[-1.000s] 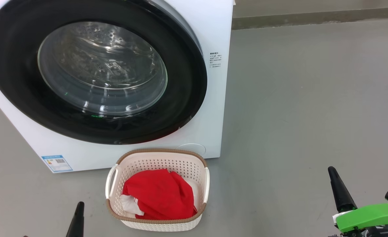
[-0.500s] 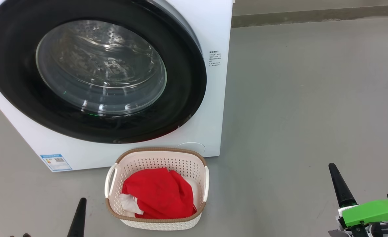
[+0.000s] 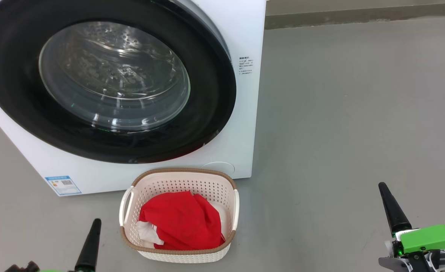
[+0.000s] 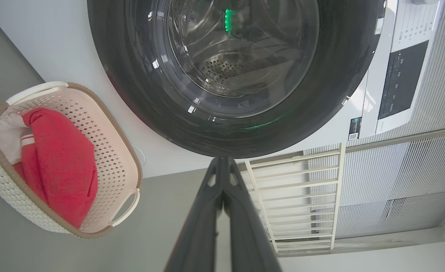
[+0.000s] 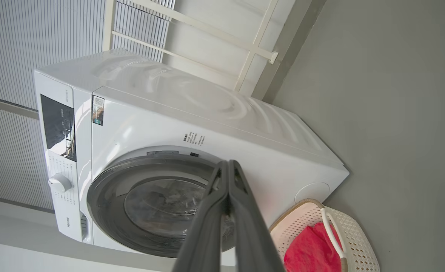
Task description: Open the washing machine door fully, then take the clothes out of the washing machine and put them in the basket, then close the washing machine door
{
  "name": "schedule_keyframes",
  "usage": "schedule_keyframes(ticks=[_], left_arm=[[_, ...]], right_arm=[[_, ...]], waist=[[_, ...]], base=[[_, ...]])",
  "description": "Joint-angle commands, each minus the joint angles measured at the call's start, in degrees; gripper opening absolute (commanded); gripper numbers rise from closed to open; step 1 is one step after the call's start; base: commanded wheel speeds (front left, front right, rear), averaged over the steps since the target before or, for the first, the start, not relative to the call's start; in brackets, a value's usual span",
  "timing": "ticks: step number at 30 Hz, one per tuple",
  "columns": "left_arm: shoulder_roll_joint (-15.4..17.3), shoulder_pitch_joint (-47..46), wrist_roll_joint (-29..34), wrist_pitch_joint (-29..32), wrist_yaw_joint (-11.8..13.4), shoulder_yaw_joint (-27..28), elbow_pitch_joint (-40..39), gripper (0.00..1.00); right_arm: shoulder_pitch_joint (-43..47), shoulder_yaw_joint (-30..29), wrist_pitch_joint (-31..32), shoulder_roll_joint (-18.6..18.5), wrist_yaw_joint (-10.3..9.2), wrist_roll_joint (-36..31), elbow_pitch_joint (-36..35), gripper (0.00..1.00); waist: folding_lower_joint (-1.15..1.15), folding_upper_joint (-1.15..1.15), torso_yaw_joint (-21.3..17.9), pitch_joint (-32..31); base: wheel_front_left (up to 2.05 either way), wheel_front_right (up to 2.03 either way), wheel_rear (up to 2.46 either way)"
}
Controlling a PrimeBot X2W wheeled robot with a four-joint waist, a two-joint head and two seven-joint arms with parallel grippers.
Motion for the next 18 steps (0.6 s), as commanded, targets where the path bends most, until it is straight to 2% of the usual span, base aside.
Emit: schedule_keyframes(ticks=[1,18], left_arm=[[0.40,-2.84,-1.36,0.52,-0.33,1.64,-1.28,0.00],[0.18,-4.66,-10.98,3.32,-0.39,1.87,-0.87,0.00]], right_arm=[[-2.78,0.66,0.56,-0.34,-0.03,1.47,-1.33,0.00],[-4.09,-0.25,3.43,0.02,-0.04,11.26,-0.72,0.00]], waist=[[0.00,0.00,-0.01,0.03],[0.00,0.00,-0.17,0.51]], base=[[0.00,0.00,0.00],[0.00,0.00,0.00]])
